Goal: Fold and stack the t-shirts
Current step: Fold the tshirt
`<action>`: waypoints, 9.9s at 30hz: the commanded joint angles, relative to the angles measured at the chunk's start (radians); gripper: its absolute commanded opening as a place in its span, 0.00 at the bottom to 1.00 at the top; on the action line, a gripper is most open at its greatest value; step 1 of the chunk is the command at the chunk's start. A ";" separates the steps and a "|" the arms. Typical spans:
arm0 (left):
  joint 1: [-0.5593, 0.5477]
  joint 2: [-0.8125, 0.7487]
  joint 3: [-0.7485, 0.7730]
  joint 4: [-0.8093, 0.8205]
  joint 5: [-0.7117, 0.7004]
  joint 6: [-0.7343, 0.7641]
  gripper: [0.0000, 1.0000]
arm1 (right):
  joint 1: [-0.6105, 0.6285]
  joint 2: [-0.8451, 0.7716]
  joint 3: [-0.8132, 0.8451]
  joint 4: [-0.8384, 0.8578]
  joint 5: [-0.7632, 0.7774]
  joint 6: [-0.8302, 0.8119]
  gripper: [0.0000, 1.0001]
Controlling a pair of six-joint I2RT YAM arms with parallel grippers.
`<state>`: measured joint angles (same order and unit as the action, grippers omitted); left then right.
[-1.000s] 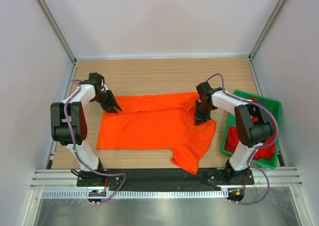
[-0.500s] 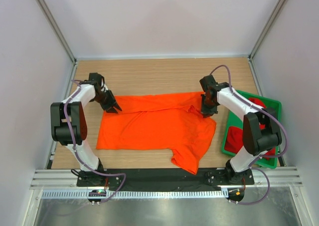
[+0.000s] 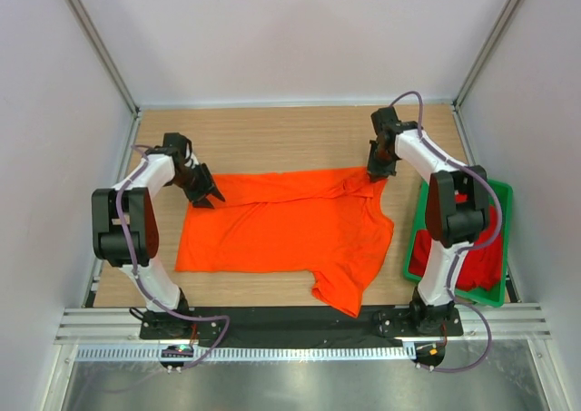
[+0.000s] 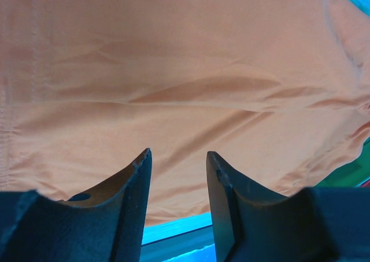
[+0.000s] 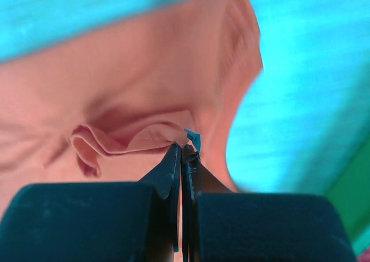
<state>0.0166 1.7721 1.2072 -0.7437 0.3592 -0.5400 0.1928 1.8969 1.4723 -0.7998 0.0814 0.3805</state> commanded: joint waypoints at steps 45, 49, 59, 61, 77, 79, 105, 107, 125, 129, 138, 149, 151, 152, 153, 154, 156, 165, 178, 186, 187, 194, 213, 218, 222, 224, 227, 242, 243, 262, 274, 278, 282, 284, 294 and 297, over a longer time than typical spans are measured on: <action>-0.056 -0.073 0.015 -0.046 0.014 0.077 0.47 | 0.181 0.212 0.290 -0.121 -0.111 -0.040 0.45; -0.056 -0.072 0.014 -0.045 0.017 0.075 0.47 | 0.183 0.225 0.286 -0.118 -0.108 -0.032 0.45; -0.056 -0.077 0.006 -0.039 0.015 0.077 0.47 | 0.185 0.225 0.263 -0.115 -0.147 -0.008 0.31; -0.055 -0.079 0.006 -0.040 0.017 0.077 0.47 | 0.185 0.217 0.246 -0.107 -0.164 0.014 0.27; -0.056 -0.076 0.006 -0.036 0.027 0.078 0.47 | 0.185 -0.024 -0.102 0.085 -0.316 0.427 0.03; -0.056 -0.076 0.005 -0.039 0.030 0.080 0.47 | 0.183 -0.083 -0.200 0.132 -0.305 0.490 0.03; -0.055 -0.048 0.077 -0.036 0.029 0.052 0.48 | 0.023 -0.030 0.074 -0.059 -0.126 0.178 0.38; -0.055 -0.046 0.084 -0.043 0.030 0.054 0.47 | 0.020 0.022 0.134 -0.070 -0.114 0.150 0.38; -0.055 0.001 0.109 -0.079 0.046 0.091 0.48 | 0.066 0.197 0.238 -0.006 -0.141 0.061 0.36; -0.055 0.001 0.103 -0.069 0.047 0.089 0.48 | 0.086 0.221 0.273 -0.039 -0.092 0.046 0.38; -0.050 0.003 0.101 -0.074 0.052 0.095 0.48 | 0.091 0.260 0.281 -0.076 -0.020 0.034 0.37; -0.049 0.013 0.092 -0.065 0.069 0.086 0.48 | 0.096 0.249 0.260 -0.085 0.027 -0.003 0.34; -0.049 0.012 0.091 -0.063 0.070 0.086 0.48 | 0.094 0.263 0.266 -0.090 0.027 0.000 0.33; -0.047 0.012 0.089 -0.063 0.070 0.084 0.48 | 0.094 0.268 0.269 -0.093 0.026 0.000 0.32; -0.049 0.010 0.089 -0.063 0.070 0.087 0.48 | 0.096 0.274 0.273 -0.093 0.024 0.003 0.31; -0.049 0.009 0.089 -0.065 0.069 0.086 0.48 | 0.094 0.274 0.273 -0.091 0.024 0.004 0.30; -0.049 0.009 0.089 -0.068 0.067 0.087 0.48 | 0.096 0.275 0.278 -0.095 0.024 0.005 0.28; -0.049 0.016 0.097 -0.068 0.081 0.086 0.47 | 0.094 0.263 0.270 -0.072 -0.037 0.018 0.30; -0.047 0.013 0.094 -0.066 0.087 0.087 0.48 | 0.071 0.203 0.174 -0.013 -0.117 0.038 0.33; -0.046 0.012 0.094 -0.069 0.089 0.087 0.47 | 0.063 0.163 0.115 0.036 -0.135 0.012 0.38; -0.046 0.012 0.095 -0.069 0.089 0.087 0.48 | 0.059 0.153 0.096 0.050 -0.141 0.014 0.38; -0.043 0.016 0.100 -0.069 0.092 0.087 0.47 | 0.011 0.145 0.060 0.080 -0.186 0.035 0.31; -0.040 0.023 0.091 -0.059 0.109 0.084 0.48 | -0.069 0.087 -0.050 0.208 -0.350 0.110 0.28; -0.038 0.018 0.086 -0.057 0.112 0.084 0.47 | -0.095 0.080 -0.076 0.244 -0.410 0.156 0.29; -0.037 0.021 0.087 -0.052 0.115 0.084 0.47 | -0.116 0.076 -0.104 0.272 -0.451 0.182 0.31; -0.037 0.020 0.086 -0.052 0.118 0.083 0.48 | -0.127 0.070 -0.127 0.298 -0.468 0.196 0.31; -0.037 0.021 0.084 -0.049 0.126 0.081 0.48 | -0.142 0.067 -0.147 0.318 -0.491 0.215 0.28; -0.033 0.016 0.081 -0.048 0.124 0.081 0.47 | -0.162 -0.001 -0.138 0.253 -0.532 0.227 0.06; -0.033 0.016 0.081 -0.049 0.124 0.080 0.48 | -0.161 -0.008 -0.135 0.226 -0.522 0.228 0.06; -0.033 0.026 0.055 -0.040 0.121 0.080 0.47 | -0.038 -0.416 -0.602 0.159 -0.345 0.492 0.11; -0.033 0.015 0.126 -0.049 0.072 0.066 0.48 | -0.069 -0.380 -0.363 0.038 -0.194 0.235 0.38; -0.032 0.042 0.175 -0.054 0.052 0.063 0.48 | -0.087 -0.196 -0.155 0.034 -0.144 0.153 0.38; -0.021 0.092 0.233 -0.062 0.024 0.052 0.48 | -0.089 -0.038 0.017 0.036 -0.112 0.113 0.36; -0.021 0.130 0.264 -0.063 0.024 0.040 0.48 | -0.092 0.011 0.075 0.039 -0.109 0.116 0.33; 0.045 0.280 0.324 -0.080 -0.051 -0.014 0.47 | -0.118 0.168 0.054 0.138 -0.049 0.179 0.31; 0.057 0.358 0.359 -0.065 -0.060 -0.021 0.47 | -0.133 0.220 0.054 0.210 -0.011 0.161 0.31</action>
<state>0.0624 2.0705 1.5101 -0.8146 0.3237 -0.5385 0.0811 2.0720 1.5227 -0.6880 -0.0216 0.5480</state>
